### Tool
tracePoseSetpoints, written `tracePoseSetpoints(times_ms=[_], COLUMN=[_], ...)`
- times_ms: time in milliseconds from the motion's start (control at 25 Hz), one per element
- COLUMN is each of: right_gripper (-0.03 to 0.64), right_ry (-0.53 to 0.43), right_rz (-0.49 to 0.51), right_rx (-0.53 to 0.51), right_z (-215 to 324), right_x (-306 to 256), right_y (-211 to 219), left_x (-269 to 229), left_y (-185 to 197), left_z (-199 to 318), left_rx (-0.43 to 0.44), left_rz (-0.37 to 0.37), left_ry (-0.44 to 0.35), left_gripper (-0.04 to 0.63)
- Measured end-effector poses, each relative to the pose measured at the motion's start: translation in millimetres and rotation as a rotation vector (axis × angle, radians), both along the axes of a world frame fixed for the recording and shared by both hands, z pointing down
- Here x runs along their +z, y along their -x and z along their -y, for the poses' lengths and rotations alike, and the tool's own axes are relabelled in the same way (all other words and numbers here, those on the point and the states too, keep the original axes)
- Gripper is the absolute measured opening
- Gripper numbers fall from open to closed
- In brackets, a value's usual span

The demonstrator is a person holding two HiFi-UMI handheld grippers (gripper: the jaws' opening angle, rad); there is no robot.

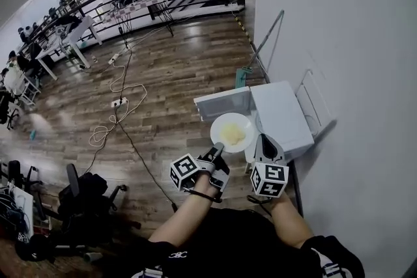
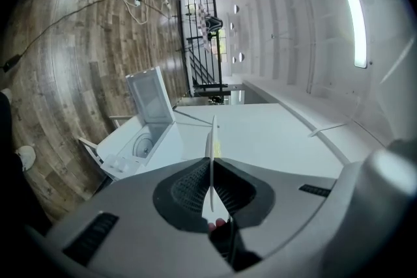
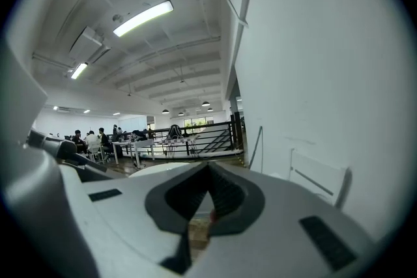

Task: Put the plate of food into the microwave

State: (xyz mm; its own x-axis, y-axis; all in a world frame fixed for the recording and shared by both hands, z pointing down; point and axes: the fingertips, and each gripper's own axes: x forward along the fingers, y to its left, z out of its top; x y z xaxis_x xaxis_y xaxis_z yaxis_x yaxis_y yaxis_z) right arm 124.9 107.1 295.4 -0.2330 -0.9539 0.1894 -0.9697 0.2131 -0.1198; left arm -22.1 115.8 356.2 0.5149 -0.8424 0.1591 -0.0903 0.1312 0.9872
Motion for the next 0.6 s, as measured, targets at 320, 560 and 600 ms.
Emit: tracePoseSetpoints(times_ms=[320, 560, 600], right_gripper=[0.006, 0.006, 0.006], right_ry=[-0.006, -0.028, -0.028], right_rz=[0.004, 0.007, 0.004], right_rx=[-0.007, 0.018, 0.023], right_z=[14.4, 42.2, 49.1], right_x=[2.4, 3.4, 4.7], right_y=[-2.7, -0.5, 1.9], left_x=[1.5, 3.5, 5.6], left_y=[1.1, -7.0, -5.5], left_z=[17.5, 48.3, 56.8], left_rx=[-0.004, 0.048, 0.056], left_rz=[0.021, 0.012, 0.009], left_ry=[0.002, -0.018, -0.016], left_gripper=[0.015, 0.015, 0.015])
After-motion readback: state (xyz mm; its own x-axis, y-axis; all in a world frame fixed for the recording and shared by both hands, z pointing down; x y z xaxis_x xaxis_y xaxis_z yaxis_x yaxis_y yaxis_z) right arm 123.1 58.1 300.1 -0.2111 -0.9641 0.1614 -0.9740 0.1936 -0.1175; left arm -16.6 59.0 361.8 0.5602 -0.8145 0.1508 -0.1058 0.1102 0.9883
